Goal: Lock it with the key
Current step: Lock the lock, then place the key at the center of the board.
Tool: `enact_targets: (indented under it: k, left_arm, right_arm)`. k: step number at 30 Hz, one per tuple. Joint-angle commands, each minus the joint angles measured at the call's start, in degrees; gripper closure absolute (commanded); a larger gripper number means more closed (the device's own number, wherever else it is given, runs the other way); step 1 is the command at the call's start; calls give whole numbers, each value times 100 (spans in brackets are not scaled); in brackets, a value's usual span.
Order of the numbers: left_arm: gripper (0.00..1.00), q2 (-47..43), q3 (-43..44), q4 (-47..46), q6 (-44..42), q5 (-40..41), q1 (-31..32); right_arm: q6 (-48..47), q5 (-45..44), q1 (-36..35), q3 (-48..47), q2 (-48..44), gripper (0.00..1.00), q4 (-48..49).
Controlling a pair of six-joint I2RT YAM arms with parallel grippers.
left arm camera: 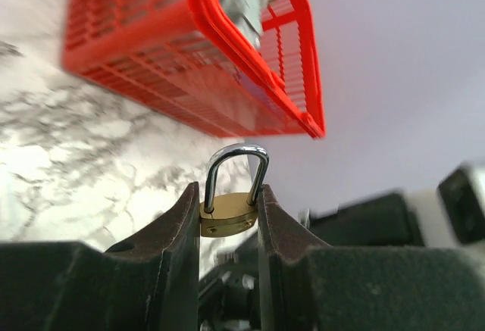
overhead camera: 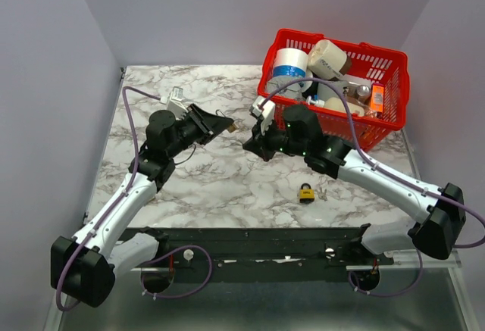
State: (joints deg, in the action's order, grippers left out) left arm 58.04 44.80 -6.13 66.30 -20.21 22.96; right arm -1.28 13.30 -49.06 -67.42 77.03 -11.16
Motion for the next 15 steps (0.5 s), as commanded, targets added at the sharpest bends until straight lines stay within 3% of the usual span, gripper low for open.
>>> enact_targets:
  k: [1, 7, 15]
  left_arm:
    - [100, 137, 231, 33, 14, 517, -309]
    - [100, 76, 170, 270, -109, 535, -397]
    - [100, -240, -111, 1026, -759, 632, -503]
  right_arm:
    - [566, 427, -192, 789, -461, 99, 210]
    - [1181, 52, -227, 1476, -925, 99, 158]
    - [2983, -1189, 159, 2461, -1622, 99, -780]
